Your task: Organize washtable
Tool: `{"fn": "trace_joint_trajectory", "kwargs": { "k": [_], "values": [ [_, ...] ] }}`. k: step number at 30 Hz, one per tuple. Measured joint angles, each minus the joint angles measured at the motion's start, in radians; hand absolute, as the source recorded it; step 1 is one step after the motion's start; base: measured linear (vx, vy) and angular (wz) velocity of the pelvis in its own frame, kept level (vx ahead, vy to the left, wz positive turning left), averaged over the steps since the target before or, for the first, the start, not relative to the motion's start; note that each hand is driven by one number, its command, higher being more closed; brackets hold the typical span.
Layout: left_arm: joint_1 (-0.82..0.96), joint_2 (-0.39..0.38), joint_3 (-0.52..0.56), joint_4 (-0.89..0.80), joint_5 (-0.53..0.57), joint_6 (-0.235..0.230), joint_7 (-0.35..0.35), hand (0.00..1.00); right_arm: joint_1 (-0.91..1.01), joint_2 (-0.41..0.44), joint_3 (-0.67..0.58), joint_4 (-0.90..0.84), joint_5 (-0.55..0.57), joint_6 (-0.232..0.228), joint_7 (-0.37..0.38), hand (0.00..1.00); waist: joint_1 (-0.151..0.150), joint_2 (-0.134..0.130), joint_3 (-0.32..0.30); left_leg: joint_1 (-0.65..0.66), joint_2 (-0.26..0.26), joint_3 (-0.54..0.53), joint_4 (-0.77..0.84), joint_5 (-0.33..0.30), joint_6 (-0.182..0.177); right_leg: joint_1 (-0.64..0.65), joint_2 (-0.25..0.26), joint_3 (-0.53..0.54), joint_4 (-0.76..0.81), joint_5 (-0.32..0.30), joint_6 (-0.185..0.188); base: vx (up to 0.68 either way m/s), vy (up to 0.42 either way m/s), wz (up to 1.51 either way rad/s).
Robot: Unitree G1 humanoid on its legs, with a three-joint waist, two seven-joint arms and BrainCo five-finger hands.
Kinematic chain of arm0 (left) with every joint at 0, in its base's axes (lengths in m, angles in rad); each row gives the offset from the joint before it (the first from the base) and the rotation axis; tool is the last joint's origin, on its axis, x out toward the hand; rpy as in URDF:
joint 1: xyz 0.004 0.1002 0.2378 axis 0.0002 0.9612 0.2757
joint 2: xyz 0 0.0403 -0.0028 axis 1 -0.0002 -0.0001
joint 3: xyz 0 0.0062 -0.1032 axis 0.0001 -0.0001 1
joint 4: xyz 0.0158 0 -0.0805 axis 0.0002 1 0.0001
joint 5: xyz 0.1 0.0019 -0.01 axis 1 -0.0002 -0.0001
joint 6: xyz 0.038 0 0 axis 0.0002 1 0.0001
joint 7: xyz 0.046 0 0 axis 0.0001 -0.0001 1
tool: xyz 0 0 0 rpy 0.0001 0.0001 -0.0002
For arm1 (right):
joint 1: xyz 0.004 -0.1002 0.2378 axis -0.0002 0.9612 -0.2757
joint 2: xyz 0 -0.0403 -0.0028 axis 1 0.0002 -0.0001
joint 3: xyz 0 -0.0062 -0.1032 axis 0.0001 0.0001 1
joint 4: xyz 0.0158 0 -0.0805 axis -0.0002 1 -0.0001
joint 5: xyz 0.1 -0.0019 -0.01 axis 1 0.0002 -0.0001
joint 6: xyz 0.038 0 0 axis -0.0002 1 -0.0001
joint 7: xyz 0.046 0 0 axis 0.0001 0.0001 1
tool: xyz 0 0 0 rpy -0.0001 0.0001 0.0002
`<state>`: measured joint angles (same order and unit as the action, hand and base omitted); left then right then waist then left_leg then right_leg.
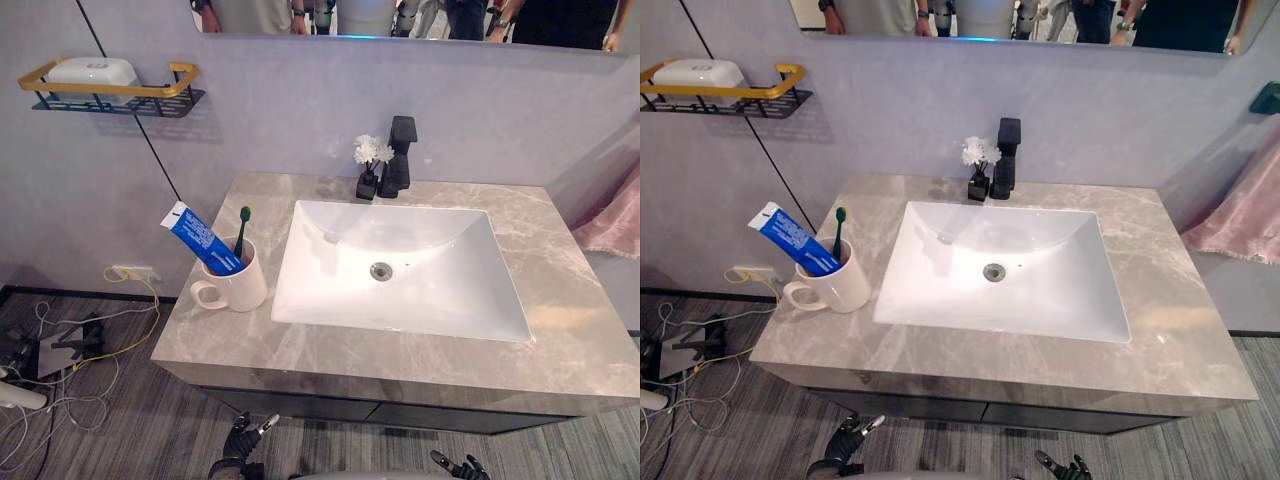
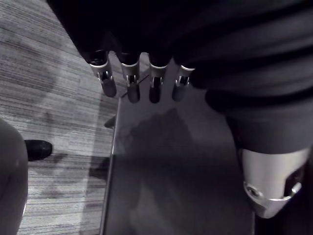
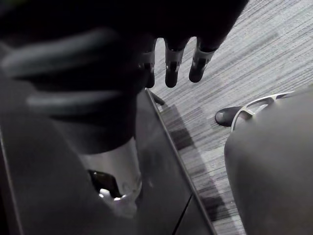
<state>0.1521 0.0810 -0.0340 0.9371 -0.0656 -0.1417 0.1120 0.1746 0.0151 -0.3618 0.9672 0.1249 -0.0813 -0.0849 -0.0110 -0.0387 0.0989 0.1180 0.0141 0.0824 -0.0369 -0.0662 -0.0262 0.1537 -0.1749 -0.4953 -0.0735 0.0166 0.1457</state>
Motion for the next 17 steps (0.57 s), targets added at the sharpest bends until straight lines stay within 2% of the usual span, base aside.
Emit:
{"fn": "trace_joint_trajectory", "kwargs": {
  "k": [4,17],
  "values": [
    [-0.012,0.012,-0.002,0.010,0.002,0.001,0.002,0.00,-0.012,-0.002,0.021,0.022,-0.002,-0.003,-0.001,0.00,0.000,-0.016,0.012,0.000,-0.001,-0.002,0.001,0.000,0.000,0.000,-0.001,0.000,0.000,0.000,0.000,0.00,0.000,0.00],
    [-0.019,0.013,-0.003,0.019,0.002,0.000,0.004,0.00,-0.020,-0.021,0.066,0.039,-0.027,-0.009,-0.007,0.00,0.000,-0.013,0.019,-0.001,-0.003,-0.009,0.001,0.000,0.001,0.001,-0.001,-0.007,0.000,0.000,0.000,-0.02,-0.002,0.01]
  ]
}}
